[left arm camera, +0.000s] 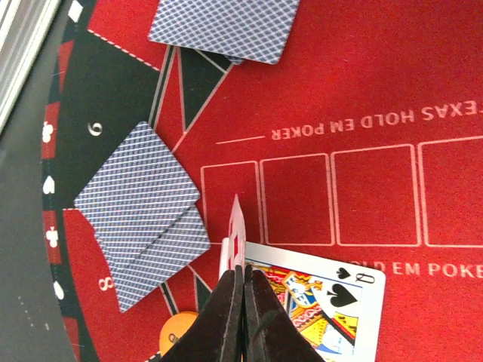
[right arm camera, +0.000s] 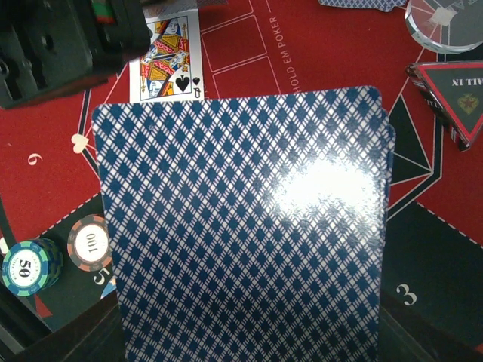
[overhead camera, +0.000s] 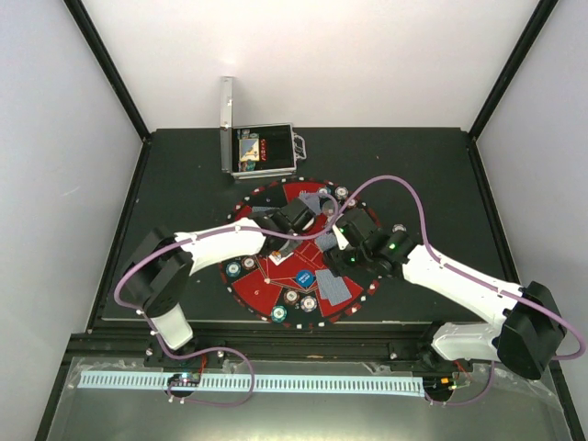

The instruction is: Distribute texas hold em gaming equipment

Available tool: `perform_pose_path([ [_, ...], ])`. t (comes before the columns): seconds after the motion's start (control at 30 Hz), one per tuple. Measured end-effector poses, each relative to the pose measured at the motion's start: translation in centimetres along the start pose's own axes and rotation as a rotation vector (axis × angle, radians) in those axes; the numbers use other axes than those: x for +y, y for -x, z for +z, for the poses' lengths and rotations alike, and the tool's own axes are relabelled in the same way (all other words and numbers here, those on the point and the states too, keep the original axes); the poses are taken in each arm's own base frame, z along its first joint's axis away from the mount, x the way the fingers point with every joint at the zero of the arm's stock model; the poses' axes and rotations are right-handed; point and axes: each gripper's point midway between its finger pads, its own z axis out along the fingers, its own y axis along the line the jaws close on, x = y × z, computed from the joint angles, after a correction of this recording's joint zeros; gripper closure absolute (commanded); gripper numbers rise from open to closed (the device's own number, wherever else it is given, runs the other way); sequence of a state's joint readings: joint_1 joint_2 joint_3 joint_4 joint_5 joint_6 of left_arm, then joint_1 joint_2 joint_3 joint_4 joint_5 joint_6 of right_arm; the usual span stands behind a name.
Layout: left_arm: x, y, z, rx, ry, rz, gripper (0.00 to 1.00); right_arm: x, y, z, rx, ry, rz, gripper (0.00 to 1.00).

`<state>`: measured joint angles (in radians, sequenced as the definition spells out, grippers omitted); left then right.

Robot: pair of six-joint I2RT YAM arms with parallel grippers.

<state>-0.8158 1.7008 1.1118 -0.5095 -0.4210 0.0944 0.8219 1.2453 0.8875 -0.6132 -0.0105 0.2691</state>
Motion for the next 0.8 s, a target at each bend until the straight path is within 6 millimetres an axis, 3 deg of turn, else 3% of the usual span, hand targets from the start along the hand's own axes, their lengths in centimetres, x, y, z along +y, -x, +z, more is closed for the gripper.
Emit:
perform_pose_path([
  [0.5, -4.3, -0.7, 0.7, 0.032, -0.110, 0.011, 0.98, -0.4, -0.3, 0.0, 0.016, -0.011, 0.011, 0.38],
  [0.8, -5.6, -1.0, 1.8, 0.045, -0.136, 0.016, 0.98, -0.5, -0.5, 0.0, 0.022, -0.013, 0.020, 0.38],
])
